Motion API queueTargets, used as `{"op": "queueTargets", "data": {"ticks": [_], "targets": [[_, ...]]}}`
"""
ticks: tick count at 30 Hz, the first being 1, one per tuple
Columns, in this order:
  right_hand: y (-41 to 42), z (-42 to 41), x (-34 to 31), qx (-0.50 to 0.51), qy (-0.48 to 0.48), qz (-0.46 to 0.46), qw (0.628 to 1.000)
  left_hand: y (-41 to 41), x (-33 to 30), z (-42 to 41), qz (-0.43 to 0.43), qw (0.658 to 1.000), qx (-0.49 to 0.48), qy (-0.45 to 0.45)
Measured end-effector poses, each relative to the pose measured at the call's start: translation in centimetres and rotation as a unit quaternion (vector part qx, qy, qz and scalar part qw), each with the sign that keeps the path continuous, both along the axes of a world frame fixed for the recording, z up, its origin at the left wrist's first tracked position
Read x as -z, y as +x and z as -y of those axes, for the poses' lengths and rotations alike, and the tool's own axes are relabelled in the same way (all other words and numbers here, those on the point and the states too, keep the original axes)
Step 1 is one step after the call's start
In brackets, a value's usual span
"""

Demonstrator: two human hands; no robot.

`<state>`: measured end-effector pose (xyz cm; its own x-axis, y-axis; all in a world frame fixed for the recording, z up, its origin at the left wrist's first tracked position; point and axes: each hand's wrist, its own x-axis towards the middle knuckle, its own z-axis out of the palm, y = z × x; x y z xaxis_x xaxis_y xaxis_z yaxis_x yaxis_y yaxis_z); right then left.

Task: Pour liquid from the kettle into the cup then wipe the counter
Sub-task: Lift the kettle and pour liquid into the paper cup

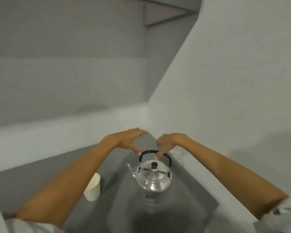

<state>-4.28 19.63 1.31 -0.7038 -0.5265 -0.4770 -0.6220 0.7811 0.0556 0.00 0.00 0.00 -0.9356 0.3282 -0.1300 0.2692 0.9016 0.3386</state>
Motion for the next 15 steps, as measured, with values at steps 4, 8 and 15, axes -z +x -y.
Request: {"op": "queueTargets", "data": {"ticks": [4, 8, 15], "targets": [[0.3, -1.7, 3.0, 0.019, -0.159, 0.028, 0.987, -0.5, 3.4, -2.8, 0.069, 0.998, -0.002, -0.001], [0.3, -2.2, 5.5, 0.119, -0.327, 0.044, 0.936, -1.1, 6.1, -3.8, 0.041, 0.995, -0.031, 0.081], [0.1, -0.7, 9.7, 0.195, -0.484, -0.012, 0.853, -2.1, 8.9, -4.4, -0.048, 0.963, -0.126, 0.233]]}}
